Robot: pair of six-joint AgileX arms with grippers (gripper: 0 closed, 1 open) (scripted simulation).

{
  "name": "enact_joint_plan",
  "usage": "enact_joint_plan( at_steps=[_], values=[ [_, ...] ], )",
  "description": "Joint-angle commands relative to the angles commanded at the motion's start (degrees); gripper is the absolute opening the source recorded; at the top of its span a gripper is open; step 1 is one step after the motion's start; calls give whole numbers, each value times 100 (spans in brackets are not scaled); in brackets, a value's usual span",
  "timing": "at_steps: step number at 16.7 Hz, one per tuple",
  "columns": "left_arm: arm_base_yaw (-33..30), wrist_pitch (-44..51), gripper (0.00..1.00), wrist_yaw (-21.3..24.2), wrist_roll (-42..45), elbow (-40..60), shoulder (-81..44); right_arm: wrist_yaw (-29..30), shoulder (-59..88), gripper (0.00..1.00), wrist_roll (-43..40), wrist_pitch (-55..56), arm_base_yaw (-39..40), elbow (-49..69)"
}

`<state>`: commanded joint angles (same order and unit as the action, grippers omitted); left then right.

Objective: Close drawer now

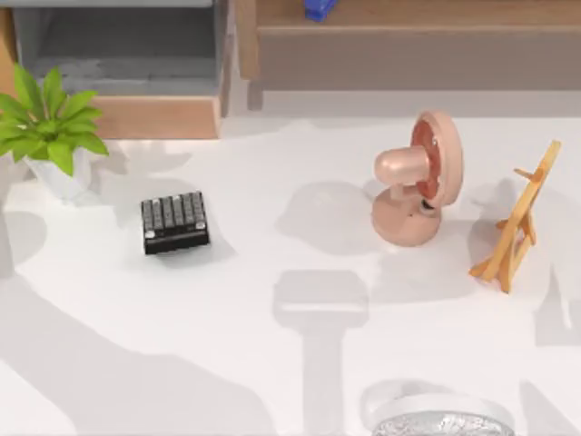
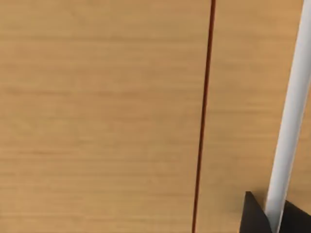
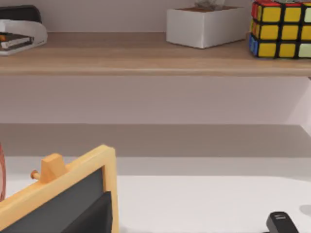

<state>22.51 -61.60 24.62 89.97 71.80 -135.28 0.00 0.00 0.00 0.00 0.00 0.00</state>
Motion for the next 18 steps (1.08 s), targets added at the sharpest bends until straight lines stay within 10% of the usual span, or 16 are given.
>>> enact_joint_plan(
  at_steps=[12, 18],
  values=[
    [0, 0, 98, 0, 0, 0, 0, 0, 0, 100, 0, 0, 0, 0],
    [0, 0, 100, 0, 0, 0, 0, 0, 0, 100, 0, 0, 0, 0]
  ],
)
